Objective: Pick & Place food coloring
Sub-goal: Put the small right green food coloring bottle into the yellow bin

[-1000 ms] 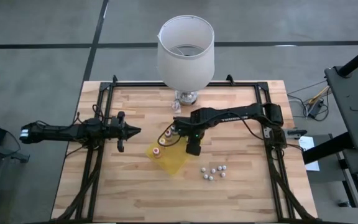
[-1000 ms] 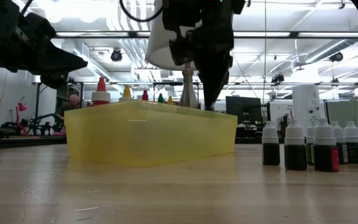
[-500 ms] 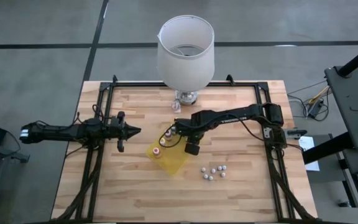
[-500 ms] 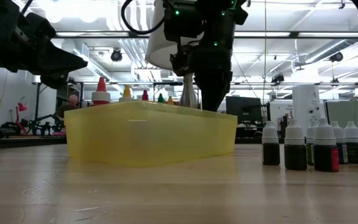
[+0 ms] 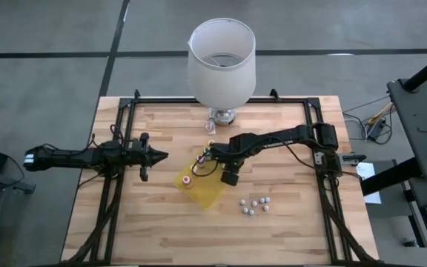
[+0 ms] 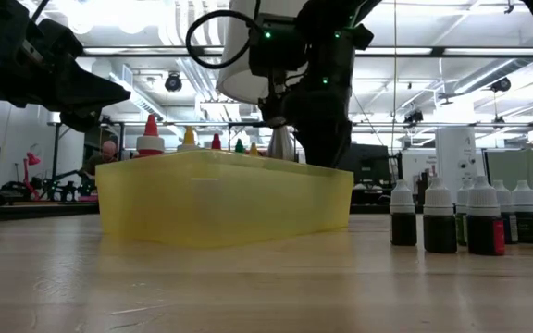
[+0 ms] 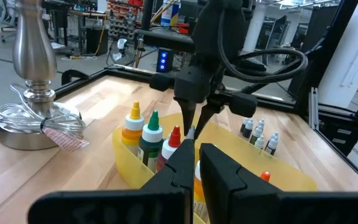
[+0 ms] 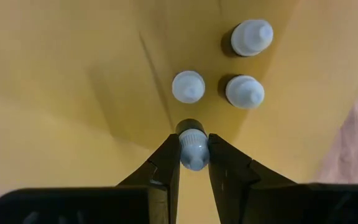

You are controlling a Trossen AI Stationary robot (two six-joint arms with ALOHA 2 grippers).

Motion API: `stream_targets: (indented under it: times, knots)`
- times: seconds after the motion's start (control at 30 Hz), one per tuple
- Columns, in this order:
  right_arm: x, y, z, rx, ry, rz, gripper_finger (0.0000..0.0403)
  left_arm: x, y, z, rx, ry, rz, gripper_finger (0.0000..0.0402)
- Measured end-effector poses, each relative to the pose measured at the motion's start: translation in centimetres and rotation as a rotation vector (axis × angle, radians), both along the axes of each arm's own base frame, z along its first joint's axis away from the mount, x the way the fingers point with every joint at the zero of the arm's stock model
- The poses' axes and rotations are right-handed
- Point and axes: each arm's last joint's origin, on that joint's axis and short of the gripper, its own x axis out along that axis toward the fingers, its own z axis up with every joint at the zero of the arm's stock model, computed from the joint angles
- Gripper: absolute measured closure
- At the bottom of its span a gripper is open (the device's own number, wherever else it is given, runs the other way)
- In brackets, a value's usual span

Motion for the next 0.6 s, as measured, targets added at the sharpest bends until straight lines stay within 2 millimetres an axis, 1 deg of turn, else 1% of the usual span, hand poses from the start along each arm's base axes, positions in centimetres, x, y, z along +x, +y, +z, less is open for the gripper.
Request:
stream_targets:
  times: [0.23, 0.6]
  knots:
    - [-0.22, 0.01, -0.95, 0.004, -0.008, -0.022, 0.0344, 0.0, 0.0, 0.0, 0.0, 0.0, 0.0, 0.0401]
    - [-0.25, -0.03, -1.07, -0.004, -0.008, -0.023, 0.0344, 0.0, 0.0, 0.0, 0.0, 0.0, 0.0, 0.0401]
